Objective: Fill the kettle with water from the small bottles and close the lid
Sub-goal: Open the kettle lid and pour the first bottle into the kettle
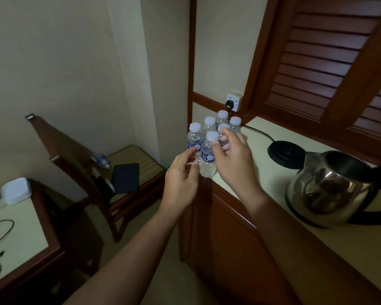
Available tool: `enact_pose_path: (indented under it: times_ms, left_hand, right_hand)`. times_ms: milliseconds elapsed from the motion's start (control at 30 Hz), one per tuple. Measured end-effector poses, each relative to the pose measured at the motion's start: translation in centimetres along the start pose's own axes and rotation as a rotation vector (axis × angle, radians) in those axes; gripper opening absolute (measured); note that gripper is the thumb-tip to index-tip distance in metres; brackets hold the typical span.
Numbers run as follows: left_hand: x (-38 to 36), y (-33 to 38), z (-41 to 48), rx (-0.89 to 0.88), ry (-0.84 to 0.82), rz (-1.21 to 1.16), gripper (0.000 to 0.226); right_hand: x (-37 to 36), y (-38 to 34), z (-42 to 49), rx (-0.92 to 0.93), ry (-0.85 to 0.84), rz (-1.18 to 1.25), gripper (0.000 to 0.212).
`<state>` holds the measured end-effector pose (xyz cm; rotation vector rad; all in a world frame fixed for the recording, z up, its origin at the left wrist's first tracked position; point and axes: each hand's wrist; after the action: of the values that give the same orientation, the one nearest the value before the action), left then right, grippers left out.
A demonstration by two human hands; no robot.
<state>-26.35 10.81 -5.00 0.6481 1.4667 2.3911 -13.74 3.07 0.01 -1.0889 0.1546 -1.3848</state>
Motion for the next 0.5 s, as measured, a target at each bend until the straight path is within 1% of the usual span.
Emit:
enact_pose_path:
  times_ms: [100, 167, 367, 500]
  left_hand:
    - [0.3, -0.3, 0.0, 0.025, -0.011, 0.005, 0.039]
    - [0.5, -0.5, -0.1, 0.035, -0.021, 0.012, 0.04]
    - [0.9, -0.9, -0.3, 0.075, -0.055, 0.081, 0.043]
    - [0.3, -0.7, -0.6, 0.085, -0.088, 0.093, 0.049]
  right_hand:
    - [-0.7, -0.1, 1.9, -0.027, -0.077, -0.092, 0.05]
    - [-1.0, -0.2, 2.4, -0.027, -0.104, -0.111, 0.049]
    - [-0.7, -0.2, 2.9, -0.03, -0.124, -0.163, 0.032]
    - [0.5, -0.3, 2.0, -0.045, -0.163, -0.109, 0.028]
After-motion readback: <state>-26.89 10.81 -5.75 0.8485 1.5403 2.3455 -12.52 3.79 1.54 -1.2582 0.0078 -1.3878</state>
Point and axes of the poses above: each hand's wrist, its own z-axis towards the middle knuckle, its own x-axis out of the back of the hand, y = z × x, and after that the axes turned 2 degrees about y, right-handed
